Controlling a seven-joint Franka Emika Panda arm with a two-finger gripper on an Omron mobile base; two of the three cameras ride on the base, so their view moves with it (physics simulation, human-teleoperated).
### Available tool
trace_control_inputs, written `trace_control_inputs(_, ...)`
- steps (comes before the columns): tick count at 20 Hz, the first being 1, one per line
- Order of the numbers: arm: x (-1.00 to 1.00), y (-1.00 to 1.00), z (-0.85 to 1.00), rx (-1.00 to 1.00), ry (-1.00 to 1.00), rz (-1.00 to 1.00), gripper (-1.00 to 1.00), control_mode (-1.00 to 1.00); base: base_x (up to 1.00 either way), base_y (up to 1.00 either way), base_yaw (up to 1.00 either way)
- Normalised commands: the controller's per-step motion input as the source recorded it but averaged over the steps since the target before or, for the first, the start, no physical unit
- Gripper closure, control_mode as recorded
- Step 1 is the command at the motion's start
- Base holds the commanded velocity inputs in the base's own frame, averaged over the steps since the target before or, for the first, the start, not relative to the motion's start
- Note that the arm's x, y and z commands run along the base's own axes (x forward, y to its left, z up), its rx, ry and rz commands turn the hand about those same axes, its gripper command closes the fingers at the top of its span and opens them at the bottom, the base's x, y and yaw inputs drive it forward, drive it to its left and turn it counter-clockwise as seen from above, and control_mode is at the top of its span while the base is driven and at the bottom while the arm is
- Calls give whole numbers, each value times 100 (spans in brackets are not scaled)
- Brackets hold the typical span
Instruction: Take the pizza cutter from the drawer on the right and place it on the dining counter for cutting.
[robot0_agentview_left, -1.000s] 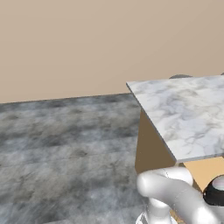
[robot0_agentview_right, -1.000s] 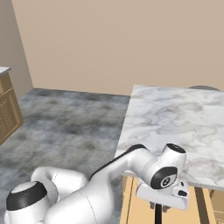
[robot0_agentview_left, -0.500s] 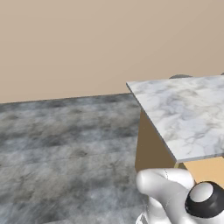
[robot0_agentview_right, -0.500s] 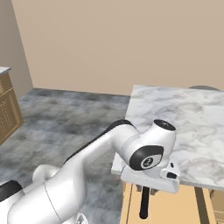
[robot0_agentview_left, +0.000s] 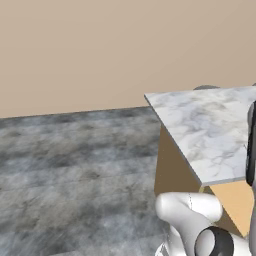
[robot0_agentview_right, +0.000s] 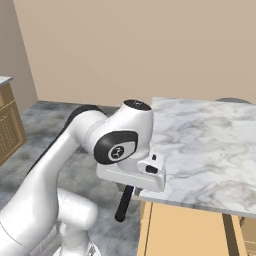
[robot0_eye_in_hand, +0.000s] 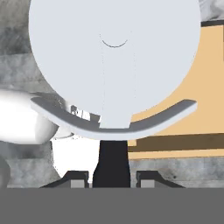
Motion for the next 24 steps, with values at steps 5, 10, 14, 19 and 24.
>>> trace_control_inputs(5,0,99,57,-9,-2,-2,100,-100,0,0,0)
trace_control_inputs(10,15,100,44,-15,-4,-3,100,-100,0,0,0)
trace_control_inputs(14,36,100,23,-12,-1,-4,100,-100,0,0,0)
trace_control_inputs(19,10,79,7,-1,0,-4,100,-100,0,0,0)
trace_control_inputs(24,1,12,-2,11,1,-1,100,-100,0,0,0)
